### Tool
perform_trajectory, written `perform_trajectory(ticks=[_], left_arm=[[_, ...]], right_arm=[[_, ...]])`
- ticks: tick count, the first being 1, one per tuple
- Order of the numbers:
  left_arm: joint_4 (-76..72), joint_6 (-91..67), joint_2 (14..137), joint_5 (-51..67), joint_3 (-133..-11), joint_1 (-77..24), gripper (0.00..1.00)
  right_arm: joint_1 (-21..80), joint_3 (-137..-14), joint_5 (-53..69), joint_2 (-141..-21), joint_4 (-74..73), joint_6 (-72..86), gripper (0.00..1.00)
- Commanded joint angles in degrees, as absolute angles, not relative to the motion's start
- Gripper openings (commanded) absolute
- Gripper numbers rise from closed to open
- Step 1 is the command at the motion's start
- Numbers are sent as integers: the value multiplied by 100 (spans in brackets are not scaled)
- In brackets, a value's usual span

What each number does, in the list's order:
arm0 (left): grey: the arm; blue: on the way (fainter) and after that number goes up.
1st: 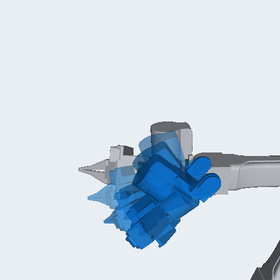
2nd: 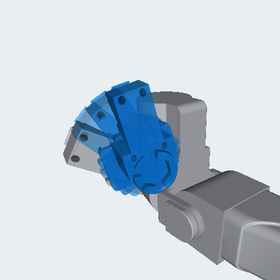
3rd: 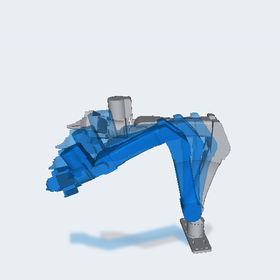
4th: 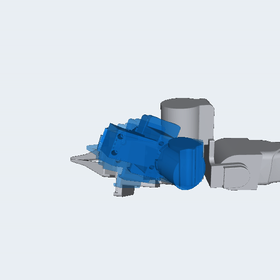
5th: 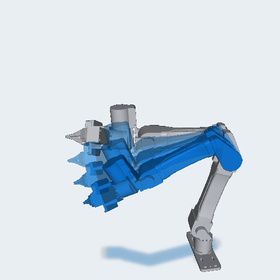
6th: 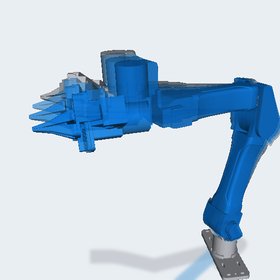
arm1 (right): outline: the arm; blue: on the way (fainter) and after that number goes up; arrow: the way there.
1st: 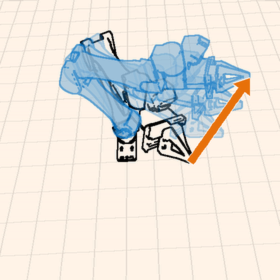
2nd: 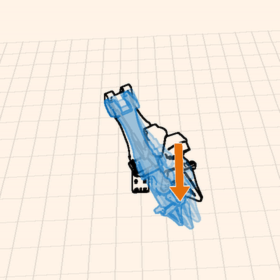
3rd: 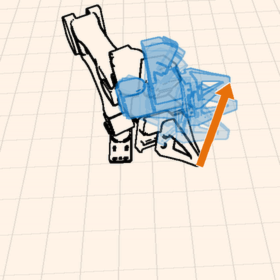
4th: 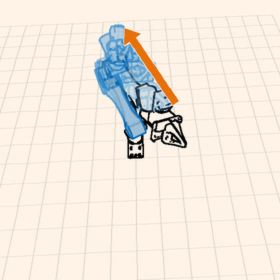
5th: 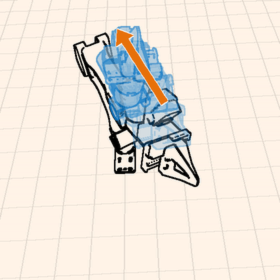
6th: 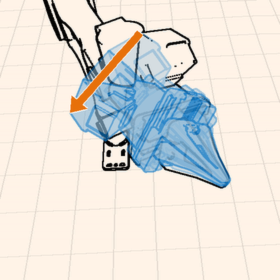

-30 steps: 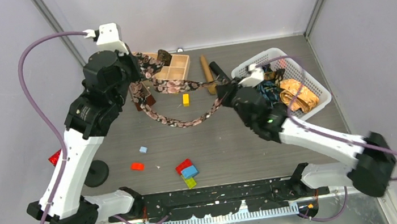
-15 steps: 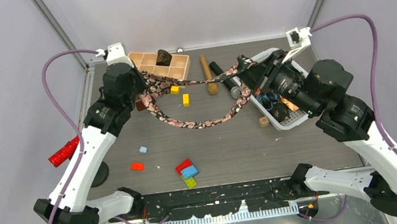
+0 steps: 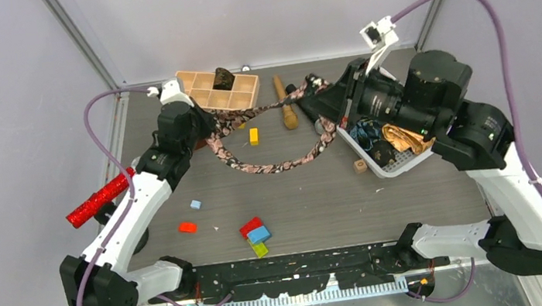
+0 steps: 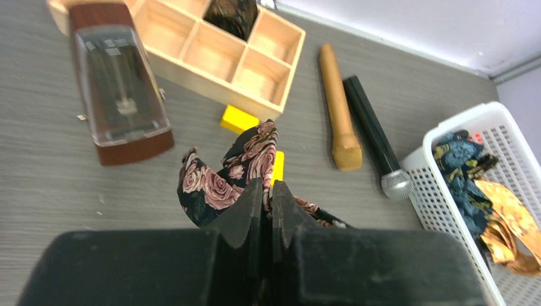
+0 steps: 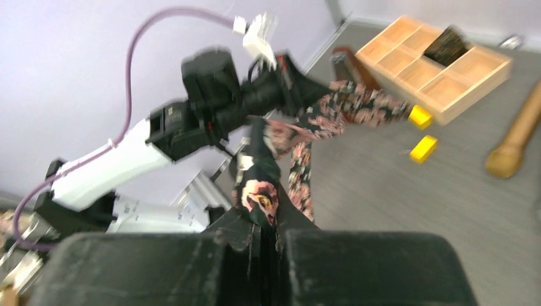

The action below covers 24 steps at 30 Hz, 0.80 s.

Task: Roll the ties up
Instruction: Flatten out the tie at the center of the board.

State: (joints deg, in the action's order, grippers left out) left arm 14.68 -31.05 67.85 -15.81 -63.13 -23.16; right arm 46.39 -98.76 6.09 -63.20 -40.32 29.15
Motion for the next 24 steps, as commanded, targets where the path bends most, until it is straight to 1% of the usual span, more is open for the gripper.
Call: perform_trajectory(ticks=[1, 8, 10, 14, 16, 18, 19, 20, 21, 24], left_arm=[[445, -3733, 6697, -1108, -5723, -2286, 0], [-260, -4152, 6429, -1134, -4853, -2294, 0], [-413, -4238, 6355, -1085, -4712, -2298, 0], [-585, -4376, 6279, -1056, -4505, -2342, 0], [-637, -4443, 6260, -1080, -4424, -2370, 0], [-667, -4483, 6253, -1101, -4373, -2409, 0], [-684, -4506, 6262, -1131, -4350, -2424, 0], [-700, -4527, 6265, -1133, -4329, -2440, 0], [-721, -4546, 6273, -1129, -4298, -2451, 0], [-777, -4610, 6313, -1081, -4232, -2486, 1]], right_arm=[[4649, -11120, -701, -6946, -5082, 2071, 0], [4667, -13178, -3055, -8473, -6633, 777, 0], [4704, -13536, -3601, -8776, -6723, 443, 0], [4840, -14055, -4211, -9231, -6770, -308, 0], [5007, -14207, -4514, -9394, -6766, -855, 0], [5197, -14169, -5039, -9504, -6618, -1460, 0], [5262, -14120, -5509, -9524, -6504, -1910, 0], [5374, -13961, -5747, -9571, -6231, -2163, 0], [5420, -13784, -6209, -9611, -6069, -2818, 0], [5596, -13600, -6834, -9699, -5096, -3729, 0]])
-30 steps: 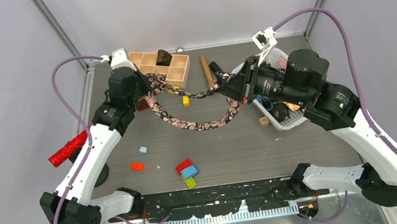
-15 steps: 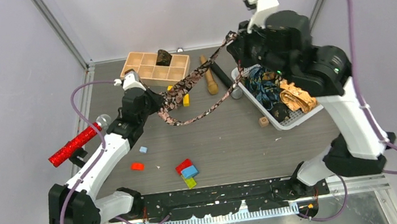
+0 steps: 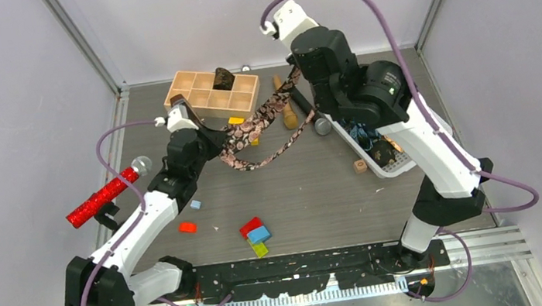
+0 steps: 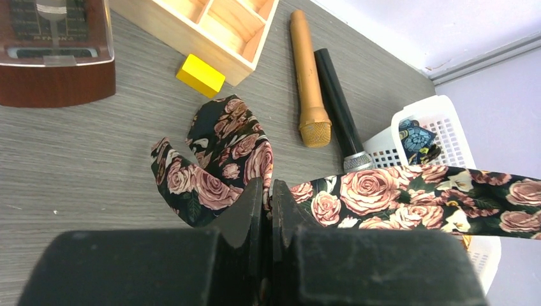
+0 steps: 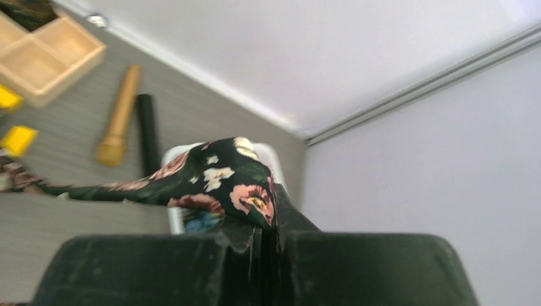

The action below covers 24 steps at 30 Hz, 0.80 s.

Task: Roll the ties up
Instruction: Flatten out the tie at the center of the board.

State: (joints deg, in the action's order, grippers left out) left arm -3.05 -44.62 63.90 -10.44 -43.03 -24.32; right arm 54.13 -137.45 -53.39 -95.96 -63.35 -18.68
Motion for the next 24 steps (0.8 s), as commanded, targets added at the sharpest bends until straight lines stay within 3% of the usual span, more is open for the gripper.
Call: perform_trajectory(ticks=[1, 4, 10, 13, 18, 24], left_arm=[[-777, -4635, 6324, -1062, -4221, -2494, 4], [-794, -4724, 6387, -959, -4153, -2500, 13], [-1002, -4958, 6615, -558, -3964, -2555, 56], [-1069, -5104, 6678, -279, -3870, -2575, 70], [-898, -5086, 6417, -370, -3753, -2584, 79], [-763, -4834, 6188, -439, -3915, -2584, 78]], right_arm=[[5664, -13657, -6927, -9742, -4930, -4110, 0], [5859, -13830, -6935, -9775, -4079, -4750, 0], [6343, -13988, -6793, -9885, -2796, -6176, 0], [6427, -14333, -6610, -10089, -2927, -6155, 0], [6501, -14563, -6283, -10120, -3107, -5730, 0], [6661, -15042, -5909, -10006, -3310, -5058, 0]])
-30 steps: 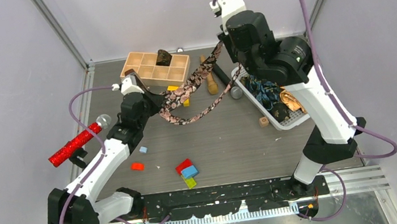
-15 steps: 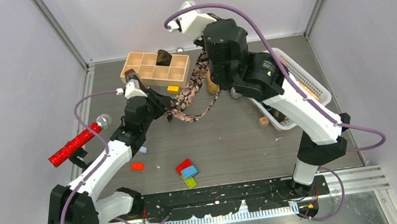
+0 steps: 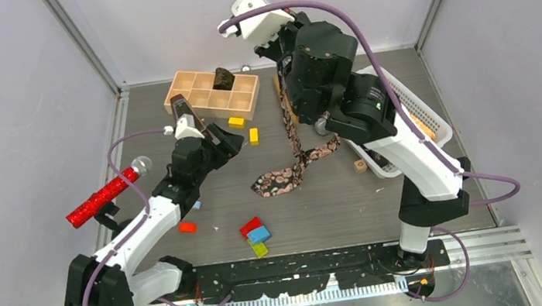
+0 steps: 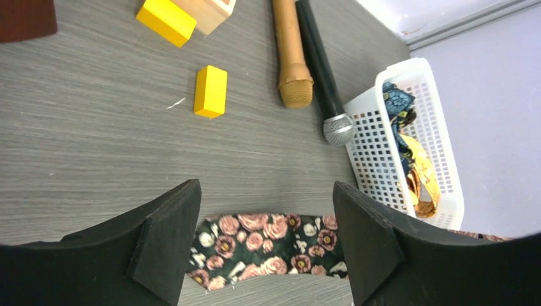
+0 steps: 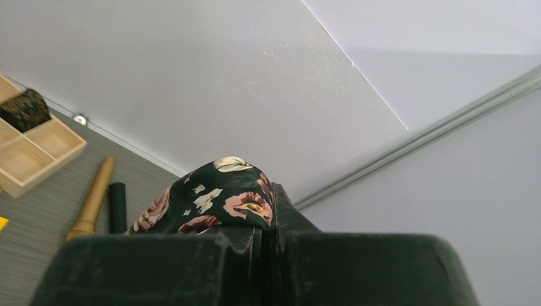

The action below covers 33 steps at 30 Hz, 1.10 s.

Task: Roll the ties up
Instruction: Flatten out the tie at the center of the board.

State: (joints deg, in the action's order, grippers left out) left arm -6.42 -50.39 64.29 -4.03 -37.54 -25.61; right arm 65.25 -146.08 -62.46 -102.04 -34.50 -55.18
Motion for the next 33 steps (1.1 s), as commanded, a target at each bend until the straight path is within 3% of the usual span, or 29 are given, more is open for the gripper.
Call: perform_trajectory(ticks=[1, 15, 21, 27, 33], left_arm=[[-790, -4789, 6208, -379, -3960, -2584, 77], [-743, -3981, 6307, 695, -4781, -2584, 72], [-843, -3433, 5695, 1300, -5258, -2648, 75], [-408, -1665, 5422, 769, -5829, -3882, 78], [-680, -1070, 5346, 485, -5509, -4799, 77]], right_arm=[[6670, -15103, -5863, -9991, -3280, -4910, 0], [6697, -15254, -4666, -9214, -3414, -2988, 0], [6696, -14739, -5504, -9301, -3681, -2921, 0], [6618, -14613, -5710, -9638, -5172, -2215, 0], [6162, -14447, -4700, -9773, -6599, -838, 4]])
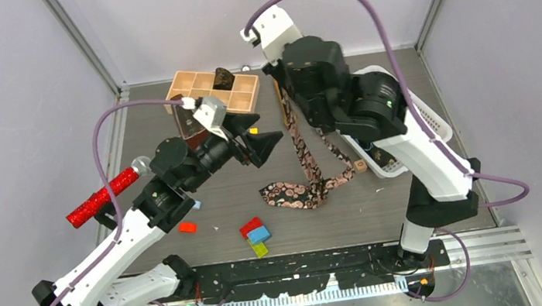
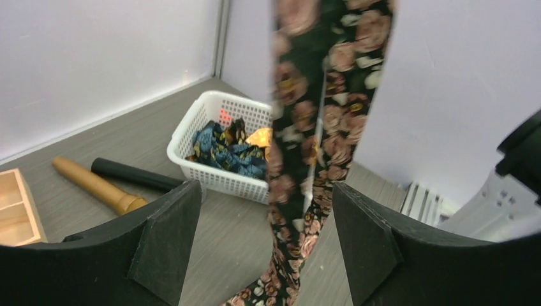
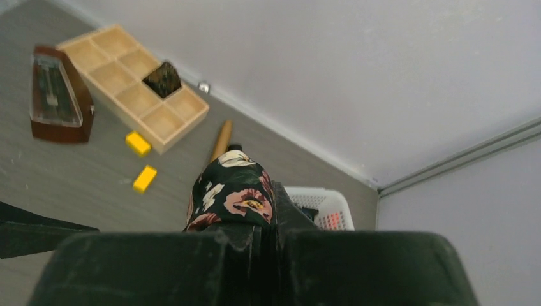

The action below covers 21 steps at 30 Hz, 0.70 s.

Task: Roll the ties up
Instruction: Flatten out the tie at the center of the board.

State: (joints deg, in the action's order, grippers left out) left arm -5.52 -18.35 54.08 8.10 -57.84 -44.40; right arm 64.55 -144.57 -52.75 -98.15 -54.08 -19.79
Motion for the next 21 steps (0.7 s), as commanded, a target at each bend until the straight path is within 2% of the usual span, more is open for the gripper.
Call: perform_trajectory(ticks=[1, 5, 10, 15, 21], left_arm=[[-768, -1075, 5296, 404, -5402, -4904, 75], [-936, -1310, 5115, 155, -5129, -5297, 62], [-1694, -1542, 5145, -101, -4783, -5696, 55], [-2405, -1461, 5617, -32, -4810, -6021, 54], [-3370, -1337, 6216, 69, -4743, -6215, 56]], right_arm=[[6049, -14435, -4519, -9815, -6701, -749, 4], [5860, -14362, -4395, -9992, -6986, -423, 3], [5742, -14701, -4490, -10363, -7286, 166, 1], [5665, -15199, -4659, -10705, -7833, 655, 0], [5597, -15038, -4599, -10708, -7968, 947, 0]])
